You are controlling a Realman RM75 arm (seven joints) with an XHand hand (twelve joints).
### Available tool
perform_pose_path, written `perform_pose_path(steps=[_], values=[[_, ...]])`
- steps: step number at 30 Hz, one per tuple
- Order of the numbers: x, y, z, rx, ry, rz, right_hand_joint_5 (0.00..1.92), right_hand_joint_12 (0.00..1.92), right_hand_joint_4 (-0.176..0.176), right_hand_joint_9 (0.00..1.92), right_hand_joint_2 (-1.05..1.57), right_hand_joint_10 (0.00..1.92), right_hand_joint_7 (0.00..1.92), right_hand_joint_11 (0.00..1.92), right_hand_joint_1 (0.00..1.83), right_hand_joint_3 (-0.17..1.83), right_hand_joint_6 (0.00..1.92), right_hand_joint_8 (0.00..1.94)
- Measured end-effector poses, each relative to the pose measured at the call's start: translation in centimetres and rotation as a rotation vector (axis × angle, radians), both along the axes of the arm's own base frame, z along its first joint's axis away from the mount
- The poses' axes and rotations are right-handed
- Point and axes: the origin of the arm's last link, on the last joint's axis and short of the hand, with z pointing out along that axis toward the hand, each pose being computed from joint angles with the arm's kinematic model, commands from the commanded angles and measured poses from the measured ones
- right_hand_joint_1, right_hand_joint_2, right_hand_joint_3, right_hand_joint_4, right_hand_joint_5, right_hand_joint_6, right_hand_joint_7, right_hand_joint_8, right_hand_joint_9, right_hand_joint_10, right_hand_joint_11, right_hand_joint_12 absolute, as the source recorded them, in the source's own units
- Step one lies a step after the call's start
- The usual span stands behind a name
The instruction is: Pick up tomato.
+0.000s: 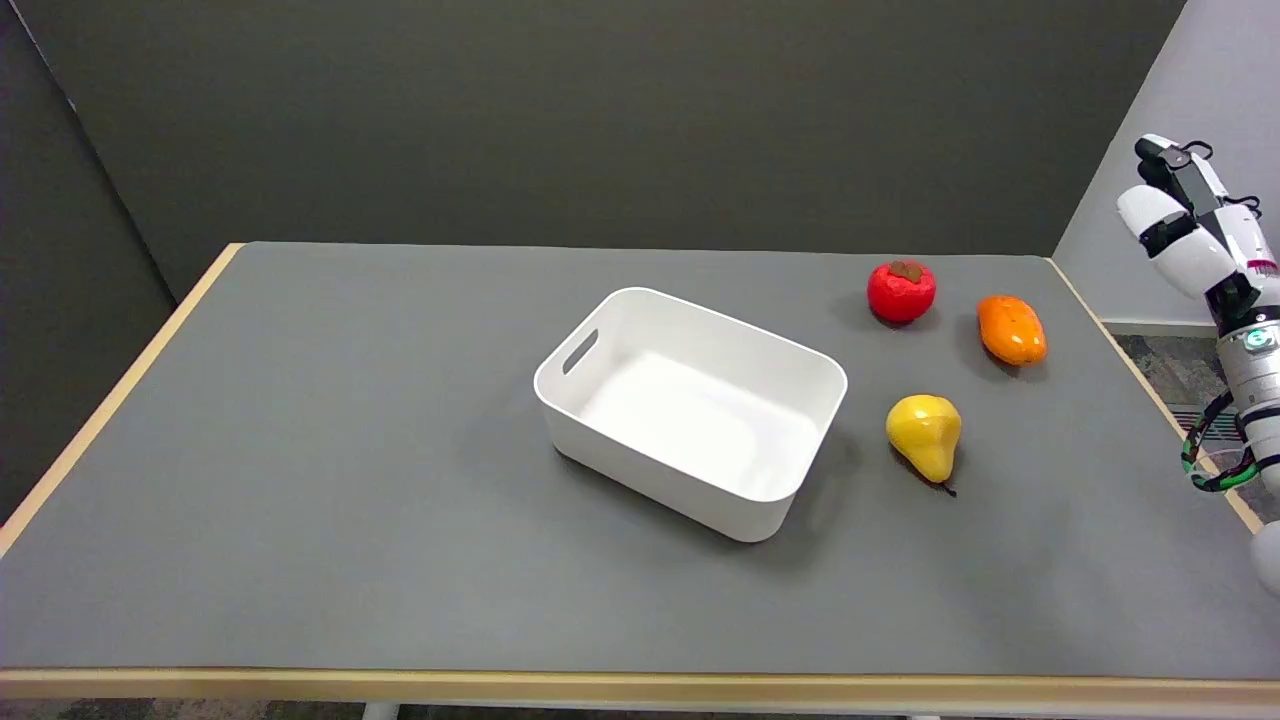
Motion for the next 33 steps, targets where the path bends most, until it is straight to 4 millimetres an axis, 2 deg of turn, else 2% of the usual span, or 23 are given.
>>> perform_pose_path(steps=[7, 15, 25, 33], values=[[0.1, -0.1, 0.2, 0.002, 0.01, -0.006, 0.13, 1.0, 0.099, 0.06, 0.64, 0.53, 0.2, 0.0, 0.11, 1.01, 0.4, 0.29], [0.4, -1.2, -0.2, 0.048, 0.04, -0.03, 0.13, 1.0, 0.098, 0.08, 0.63, 0.54, 0.21, 0.0, 0.14, 1.0, 0.41, 0.3], [1.1, -4.2, -1.3, 0.106, 0.114, -0.104, 0.11, 0.99, 0.103, 0.08, 0.62, 0.53, 0.2, 0.0, 0.13, 1.01, 0.4, 0.3], [1.2, -8.2, -2.6, 0.129, 0.199, -0.198, 0.12, 0.99, 0.105, 0.09, 0.61, 0.53, 0.19, 0.0, 0.14, 1.01, 0.4, 0.3]])
